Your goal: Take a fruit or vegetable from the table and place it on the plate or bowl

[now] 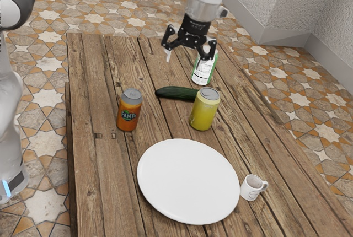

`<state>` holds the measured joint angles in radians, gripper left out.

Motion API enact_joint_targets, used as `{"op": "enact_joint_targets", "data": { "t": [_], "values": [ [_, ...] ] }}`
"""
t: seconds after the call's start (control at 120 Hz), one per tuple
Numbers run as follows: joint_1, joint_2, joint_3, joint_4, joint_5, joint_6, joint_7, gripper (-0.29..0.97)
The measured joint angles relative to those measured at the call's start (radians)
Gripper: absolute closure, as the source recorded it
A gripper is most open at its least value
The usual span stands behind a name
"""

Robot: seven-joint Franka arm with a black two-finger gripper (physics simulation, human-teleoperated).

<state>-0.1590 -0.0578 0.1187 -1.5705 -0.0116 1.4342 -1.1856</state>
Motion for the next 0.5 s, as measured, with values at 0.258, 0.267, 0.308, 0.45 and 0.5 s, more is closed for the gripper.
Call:
{"op": "enact_joint_targets", "data": {
  "t": [0.258,0.267,0.308,0.45,0.5],
  "values": [
    [-0.025,0.030,0.063,0.017,0.049,0.067,0.383,0.00],
    [-0.025,0.028,0.063,0.013,0.052,0.073,0.396,0.00],
    [-0.019,0.020,0.069,-0.001,0.065,0.101,0.464,0.00],
    [0.025,0.038,0.088,-0.018,0.080,0.186,0.686,0.00],
    [0.047,0.053,0.089,-0.036,0.074,0.211,0.757,0.00]
  ]
}}
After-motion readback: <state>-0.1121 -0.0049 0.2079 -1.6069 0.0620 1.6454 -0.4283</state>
